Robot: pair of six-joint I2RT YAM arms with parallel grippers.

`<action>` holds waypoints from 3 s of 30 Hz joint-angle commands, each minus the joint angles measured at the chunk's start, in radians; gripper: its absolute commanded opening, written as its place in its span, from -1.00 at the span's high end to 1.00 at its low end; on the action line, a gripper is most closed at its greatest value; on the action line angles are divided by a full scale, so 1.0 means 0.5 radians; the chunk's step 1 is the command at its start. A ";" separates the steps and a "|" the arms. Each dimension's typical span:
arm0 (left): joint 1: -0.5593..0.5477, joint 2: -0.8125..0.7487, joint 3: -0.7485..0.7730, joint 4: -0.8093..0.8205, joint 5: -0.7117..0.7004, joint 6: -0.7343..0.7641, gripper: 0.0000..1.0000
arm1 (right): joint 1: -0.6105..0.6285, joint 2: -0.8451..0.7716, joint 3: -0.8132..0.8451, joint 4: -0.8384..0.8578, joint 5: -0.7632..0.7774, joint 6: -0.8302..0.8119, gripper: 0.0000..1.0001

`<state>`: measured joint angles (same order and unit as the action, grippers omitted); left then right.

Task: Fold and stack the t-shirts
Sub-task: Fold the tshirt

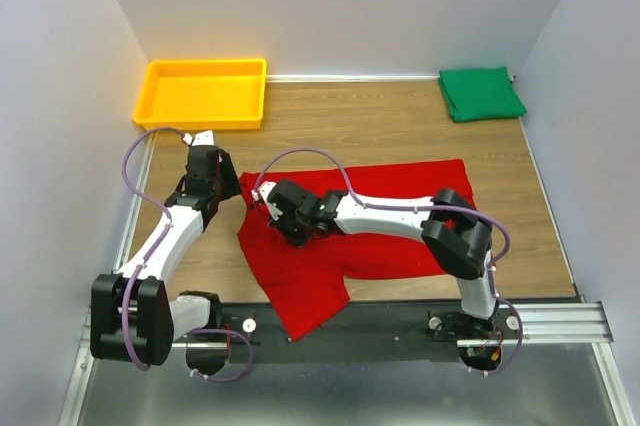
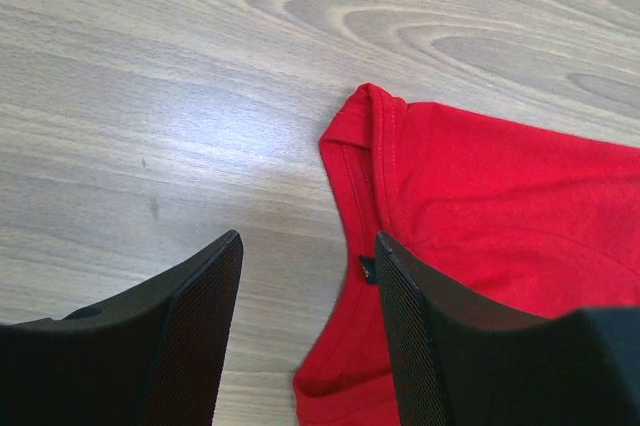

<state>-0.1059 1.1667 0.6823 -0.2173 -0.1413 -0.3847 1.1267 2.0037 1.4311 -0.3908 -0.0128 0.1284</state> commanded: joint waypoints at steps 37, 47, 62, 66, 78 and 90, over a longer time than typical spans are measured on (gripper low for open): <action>-0.095 0.660 0.313 0.054 0.408 -0.083 0.56 | -1.544 -0.706 -0.687 0.017 0.397 0.341 -0.02; -0.080 1.139 0.599 -0.029 0.341 -0.044 0.69 | -2.213 -0.562 -0.880 0.266 0.243 0.470 0.01; 0.006 1.713 1.298 -0.225 0.298 -0.077 0.70 | -2.716 0.014 -0.503 0.361 0.197 0.630 0.01; 0.000 1.713 1.378 -0.167 0.341 -0.105 0.67 | -2.717 0.101 -0.331 0.355 0.106 0.553 0.01; -0.171 1.189 1.363 -0.105 0.228 -0.111 0.03 | -2.637 -0.341 -0.309 0.242 -0.278 0.455 0.00; -0.677 0.342 0.382 -0.507 -0.061 -0.405 -0.05 | -2.183 -1.328 -1.003 -0.071 -0.054 0.516 0.00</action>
<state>-0.3828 1.3842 1.0279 -0.3294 -0.1112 -0.4988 0.0113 1.4414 1.0107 -0.3073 -0.0948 0.3733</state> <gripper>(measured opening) 0.526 0.499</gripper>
